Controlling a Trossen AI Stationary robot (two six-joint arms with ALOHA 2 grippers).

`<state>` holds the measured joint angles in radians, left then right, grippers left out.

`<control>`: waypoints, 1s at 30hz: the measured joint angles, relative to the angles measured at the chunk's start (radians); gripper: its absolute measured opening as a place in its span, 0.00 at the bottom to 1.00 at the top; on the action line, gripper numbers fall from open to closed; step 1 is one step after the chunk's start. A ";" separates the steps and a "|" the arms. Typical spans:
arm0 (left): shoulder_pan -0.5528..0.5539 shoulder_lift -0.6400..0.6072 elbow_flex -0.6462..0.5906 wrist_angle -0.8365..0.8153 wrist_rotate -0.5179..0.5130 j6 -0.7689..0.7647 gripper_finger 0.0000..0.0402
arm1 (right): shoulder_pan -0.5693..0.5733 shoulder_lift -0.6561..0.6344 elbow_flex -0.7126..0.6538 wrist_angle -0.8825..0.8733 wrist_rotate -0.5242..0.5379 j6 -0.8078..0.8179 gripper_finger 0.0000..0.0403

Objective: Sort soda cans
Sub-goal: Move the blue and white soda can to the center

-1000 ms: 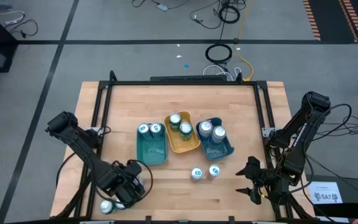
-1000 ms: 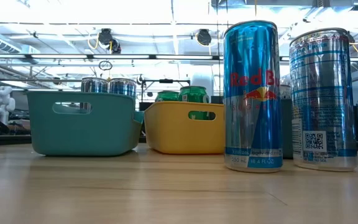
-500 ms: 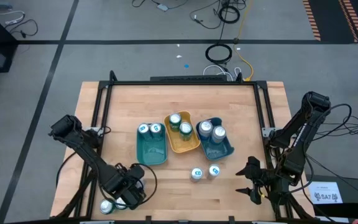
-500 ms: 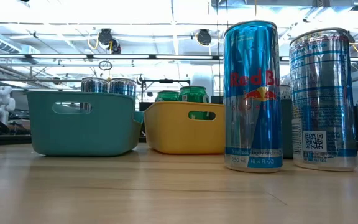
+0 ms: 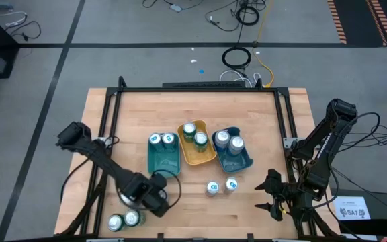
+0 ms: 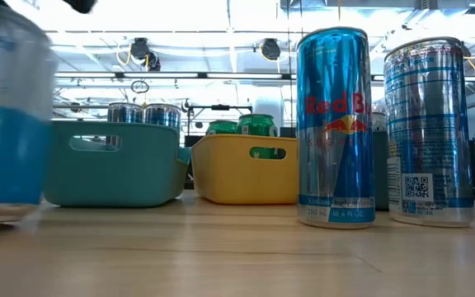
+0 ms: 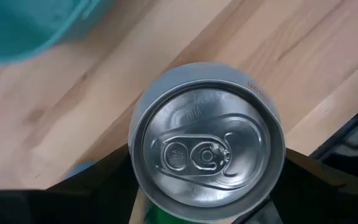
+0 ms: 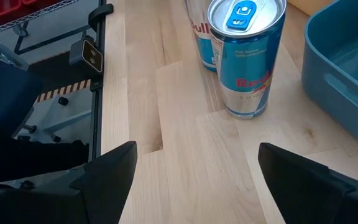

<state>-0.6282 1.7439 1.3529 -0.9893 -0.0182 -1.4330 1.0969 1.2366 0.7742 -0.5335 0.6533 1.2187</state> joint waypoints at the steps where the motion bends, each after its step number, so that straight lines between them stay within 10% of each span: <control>1: 0.015 0.000 0.000 0.013 0.001 0.000 0.75 | 0.000 0.000 0.000 0.000 0.000 0.000 0.81; 13: 0.126 0.038 0.099 0.038 -0.064 0.016 0.75 | 0.000 0.000 0.000 0.015 0.000 0.000 0.81; 24: 0.170 0.334 0.531 -0.314 -0.097 0.194 0.75 | 0.000 0.000 0.000 0.031 0.000 0.000 0.81; 30: 0.193 0.375 0.599 -0.219 -0.132 0.270 0.75 | 0.000 0.000 0.000 0.038 0.000 0.000 0.81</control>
<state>-0.4354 2.1194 1.9522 -1.2087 -0.1501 -1.1633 1.0969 1.2366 0.7742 -0.4957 0.6536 1.2190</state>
